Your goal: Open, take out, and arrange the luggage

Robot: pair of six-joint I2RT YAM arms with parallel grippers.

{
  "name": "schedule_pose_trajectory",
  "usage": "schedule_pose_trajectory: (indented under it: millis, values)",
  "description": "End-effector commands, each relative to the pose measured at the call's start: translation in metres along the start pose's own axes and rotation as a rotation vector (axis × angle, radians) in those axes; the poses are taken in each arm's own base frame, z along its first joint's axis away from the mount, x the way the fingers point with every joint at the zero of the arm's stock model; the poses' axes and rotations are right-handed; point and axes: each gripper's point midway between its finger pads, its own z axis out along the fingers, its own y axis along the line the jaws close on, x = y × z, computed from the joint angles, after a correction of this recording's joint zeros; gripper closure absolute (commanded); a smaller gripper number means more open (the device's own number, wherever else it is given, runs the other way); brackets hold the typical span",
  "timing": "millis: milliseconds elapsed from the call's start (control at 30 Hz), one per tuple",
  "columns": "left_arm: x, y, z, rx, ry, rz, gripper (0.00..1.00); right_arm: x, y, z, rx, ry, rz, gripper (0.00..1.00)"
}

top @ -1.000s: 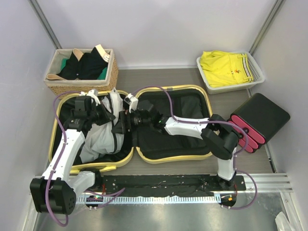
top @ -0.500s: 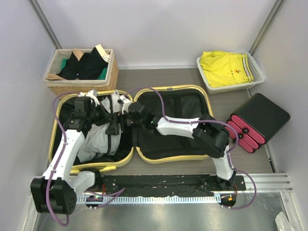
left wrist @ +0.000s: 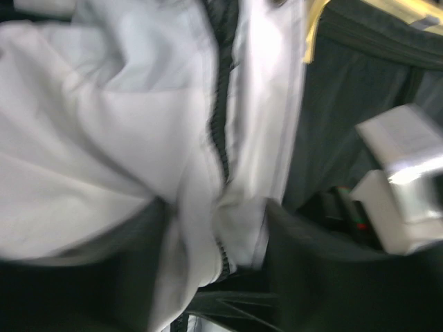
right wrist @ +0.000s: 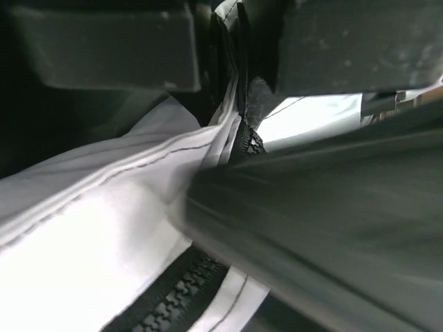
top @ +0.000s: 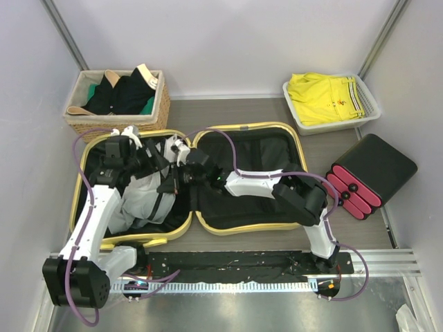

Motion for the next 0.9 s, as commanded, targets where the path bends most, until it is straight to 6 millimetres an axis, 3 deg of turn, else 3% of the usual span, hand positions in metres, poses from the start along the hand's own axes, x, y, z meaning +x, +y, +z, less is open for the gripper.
schedule_pose_trajectory:
  millis: [0,67,167,333,367,400,567,700,867]
  values:
    - [-0.062,-0.032,-0.035,0.043,-0.182,0.096,0.1,-0.034,0.053,-0.032,-0.221,-0.06,-0.016,0.99]
    - [-0.079,-0.039,-0.049,0.036,-0.23,0.116,0.0,-0.045,0.042,-0.042,-0.193,-0.075,-0.022,0.99]
    - [-0.1,-0.044,-0.065,0.022,-0.303,0.153,0.0,-0.052,0.034,-0.057,-0.16,-0.087,-0.046,0.99]
    - [-0.129,-0.039,-0.063,-0.047,-0.368,0.2,0.0,-0.062,0.012,-0.082,-0.111,-0.123,-0.064,0.99]
    - [-0.139,-0.043,-0.066,-0.047,-0.389,0.205,0.0,-0.056,0.003,-0.085,-0.1,-0.109,-0.054,0.99]
    - [-0.144,-0.043,-0.06,-0.053,-0.382,0.203,0.0,-0.063,-0.007,-0.091,-0.086,-0.121,-0.041,0.99]
    - [-0.17,-0.059,-0.068,-0.023,-0.435,0.27,0.0,-0.065,-0.028,-0.114,-0.051,-0.12,-0.024,0.99]
    - [-0.175,-0.05,-0.068,-0.084,-0.446,0.338,0.0,-0.068,-0.034,-0.136,0.004,-0.126,-0.056,0.99]
    - [-0.157,-0.028,-0.044,-0.128,-0.385,0.327,0.0,-0.067,-0.045,-0.163,0.089,-0.139,-0.06,0.99]
